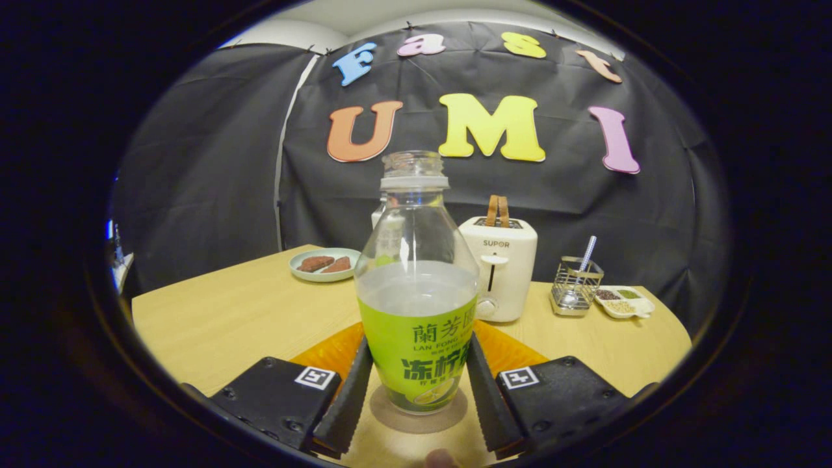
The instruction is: Take the bottle from table, then pour the juice into the cup, finally place the bottle on the coaster
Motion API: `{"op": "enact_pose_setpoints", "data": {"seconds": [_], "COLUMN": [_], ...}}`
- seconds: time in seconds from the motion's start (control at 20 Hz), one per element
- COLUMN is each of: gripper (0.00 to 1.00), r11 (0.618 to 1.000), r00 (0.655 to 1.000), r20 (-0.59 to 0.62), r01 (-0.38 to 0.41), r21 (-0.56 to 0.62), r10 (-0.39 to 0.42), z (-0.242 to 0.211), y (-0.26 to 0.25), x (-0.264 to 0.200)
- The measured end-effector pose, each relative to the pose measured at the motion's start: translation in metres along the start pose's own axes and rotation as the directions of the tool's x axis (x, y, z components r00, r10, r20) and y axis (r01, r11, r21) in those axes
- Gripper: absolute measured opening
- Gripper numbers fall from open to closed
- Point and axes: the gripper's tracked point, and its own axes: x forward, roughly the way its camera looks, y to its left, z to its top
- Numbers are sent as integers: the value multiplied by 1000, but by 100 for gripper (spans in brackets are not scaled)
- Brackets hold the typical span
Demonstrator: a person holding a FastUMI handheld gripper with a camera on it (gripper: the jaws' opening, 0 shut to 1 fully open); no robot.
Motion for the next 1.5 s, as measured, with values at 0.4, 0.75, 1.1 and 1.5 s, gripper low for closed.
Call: {"op": "enact_pose_setpoints", "data": {"seconds": [0.4,0.75,1.1,1.5], "gripper": [79,100,100,100], "r11": [1000,999,998,998], "r00": [1000,1000,999,980], "r20": [-12,-16,33,190], "r01": [-1,7,35,49], "r21": [26,43,47,40], "r10": [1,-6,-37,-55], "z": [-13,-15,0,31], "y": [-3,-1,3,3], "x": [7,2,-47,-201]}}
